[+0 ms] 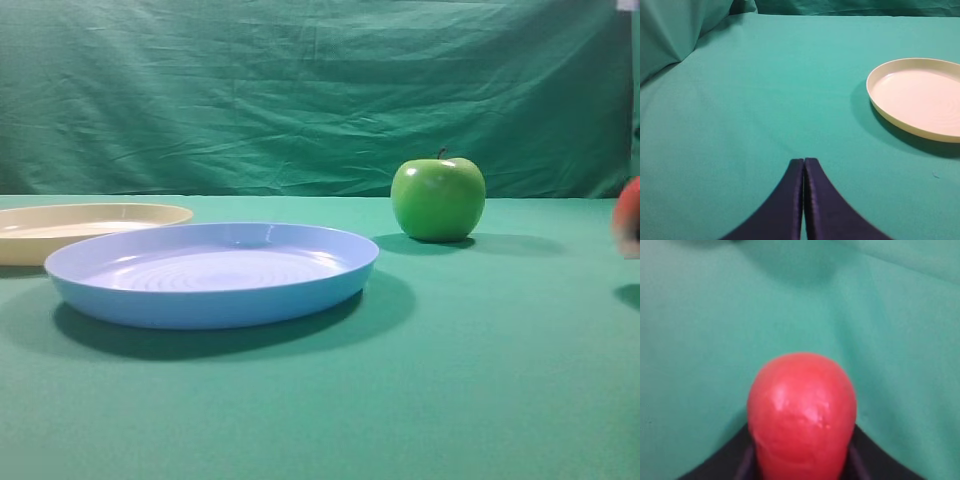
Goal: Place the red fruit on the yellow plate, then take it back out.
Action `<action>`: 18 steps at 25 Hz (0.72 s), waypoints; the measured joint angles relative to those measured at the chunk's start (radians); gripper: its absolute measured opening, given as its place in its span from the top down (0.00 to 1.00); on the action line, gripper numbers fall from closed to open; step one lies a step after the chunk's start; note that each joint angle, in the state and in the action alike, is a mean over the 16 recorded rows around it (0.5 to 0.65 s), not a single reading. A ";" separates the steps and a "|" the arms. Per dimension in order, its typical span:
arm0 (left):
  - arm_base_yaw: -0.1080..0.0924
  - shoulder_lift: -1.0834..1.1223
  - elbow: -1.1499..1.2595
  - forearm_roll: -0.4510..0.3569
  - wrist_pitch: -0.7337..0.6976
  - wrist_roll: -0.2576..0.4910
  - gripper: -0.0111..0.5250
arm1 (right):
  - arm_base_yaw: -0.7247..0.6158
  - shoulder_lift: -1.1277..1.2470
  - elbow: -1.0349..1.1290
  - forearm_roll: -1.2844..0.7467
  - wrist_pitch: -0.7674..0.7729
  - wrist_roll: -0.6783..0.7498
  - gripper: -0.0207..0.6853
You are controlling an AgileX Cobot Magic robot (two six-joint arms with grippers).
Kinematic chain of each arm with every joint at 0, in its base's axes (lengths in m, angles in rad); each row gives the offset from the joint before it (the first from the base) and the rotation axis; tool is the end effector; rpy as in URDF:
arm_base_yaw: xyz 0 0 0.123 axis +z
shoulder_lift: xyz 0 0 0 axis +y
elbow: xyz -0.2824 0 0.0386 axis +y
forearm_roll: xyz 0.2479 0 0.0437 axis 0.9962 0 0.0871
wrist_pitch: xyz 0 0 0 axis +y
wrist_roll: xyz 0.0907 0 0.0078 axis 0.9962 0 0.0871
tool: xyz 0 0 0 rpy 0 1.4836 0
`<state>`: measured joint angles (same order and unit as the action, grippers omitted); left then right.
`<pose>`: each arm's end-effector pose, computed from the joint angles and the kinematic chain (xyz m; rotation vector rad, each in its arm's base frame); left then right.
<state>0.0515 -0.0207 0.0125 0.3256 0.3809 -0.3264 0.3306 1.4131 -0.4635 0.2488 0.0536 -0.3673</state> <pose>0.0509 0.0135 0.1775 -0.1516 1.8318 0.1297 0.2162 0.0755 0.1596 -0.5599 2.4243 0.1059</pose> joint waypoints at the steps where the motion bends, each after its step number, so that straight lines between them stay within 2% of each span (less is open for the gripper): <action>1: 0.000 0.000 0.000 0.000 0.000 0.000 0.98 | 0.000 -0.013 -0.011 0.001 0.019 0.000 0.16; 4: 0.000 0.000 0.000 0.000 0.000 0.000 0.98 | 0.000 -0.068 -0.055 0.004 0.093 0.001 0.10; 7: 0.000 0.000 0.000 0.000 0.000 0.000 0.98 | 0.000 -0.143 -0.109 0.008 0.194 0.001 0.14; 11: 0.000 0.000 0.000 0.000 0.000 0.000 0.98 | 0.000 -0.269 -0.181 0.019 0.347 0.001 0.33; 18: 0.000 0.000 0.000 0.000 0.000 0.000 0.98 | 0.000 -0.510 -0.259 0.051 0.581 0.002 0.73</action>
<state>0.0515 -0.0207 0.0125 0.3256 0.3809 -0.3264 0.3306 0.9028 -0.7221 0.2998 0.6351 -0.3653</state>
